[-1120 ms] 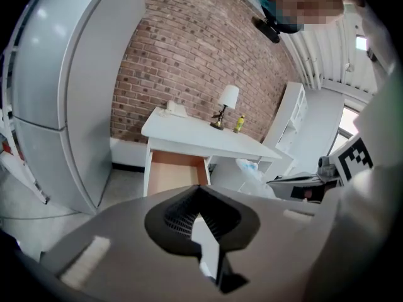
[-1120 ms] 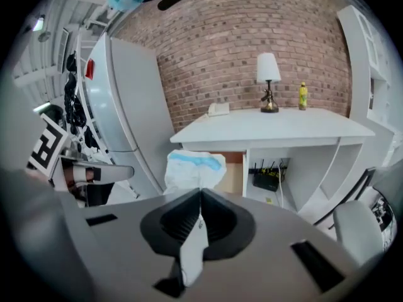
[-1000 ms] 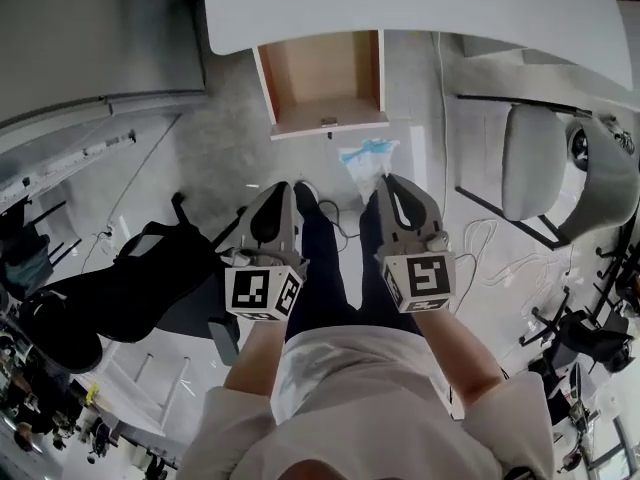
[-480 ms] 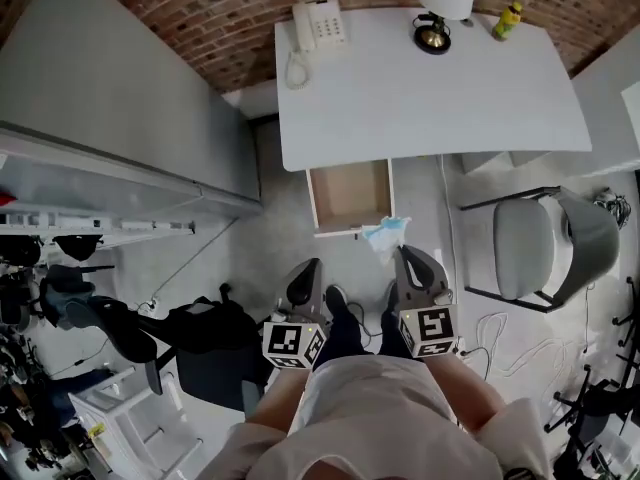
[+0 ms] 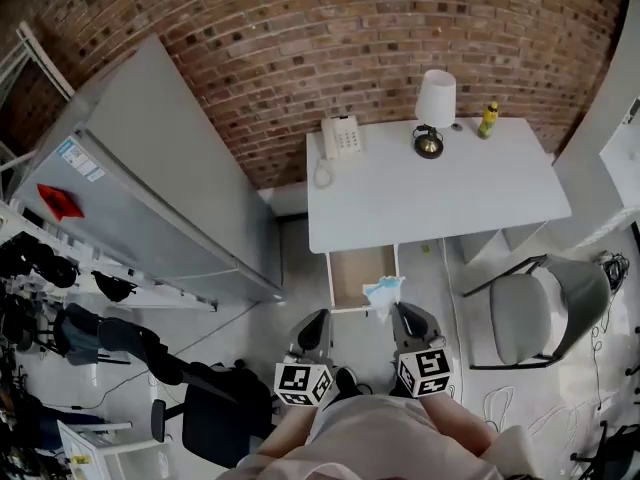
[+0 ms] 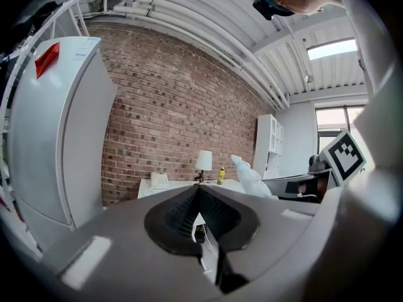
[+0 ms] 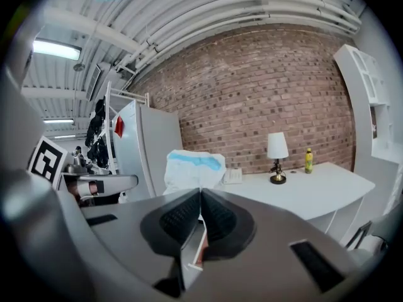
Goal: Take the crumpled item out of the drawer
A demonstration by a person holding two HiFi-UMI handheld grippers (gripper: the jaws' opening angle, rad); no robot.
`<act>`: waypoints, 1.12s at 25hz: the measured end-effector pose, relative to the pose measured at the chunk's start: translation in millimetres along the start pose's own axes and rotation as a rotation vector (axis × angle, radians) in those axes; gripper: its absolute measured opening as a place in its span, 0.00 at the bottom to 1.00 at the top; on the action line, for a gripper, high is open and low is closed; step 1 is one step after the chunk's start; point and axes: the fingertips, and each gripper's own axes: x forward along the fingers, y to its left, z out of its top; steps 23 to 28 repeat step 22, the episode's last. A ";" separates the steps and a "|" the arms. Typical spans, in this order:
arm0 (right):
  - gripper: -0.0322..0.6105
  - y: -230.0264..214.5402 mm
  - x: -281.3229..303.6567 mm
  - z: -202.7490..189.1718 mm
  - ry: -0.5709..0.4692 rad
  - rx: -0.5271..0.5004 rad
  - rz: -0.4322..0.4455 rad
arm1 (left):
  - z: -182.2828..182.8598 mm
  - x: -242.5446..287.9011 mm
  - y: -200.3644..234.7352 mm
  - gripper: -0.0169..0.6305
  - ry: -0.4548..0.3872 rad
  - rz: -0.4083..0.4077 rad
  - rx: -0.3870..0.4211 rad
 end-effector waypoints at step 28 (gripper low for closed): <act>0.07 22.1 -16.8 69.4 -0.130 -0.065 0.044 | 64.3 -17.6 -8.8 0.04 -0.132 -0.009 0.002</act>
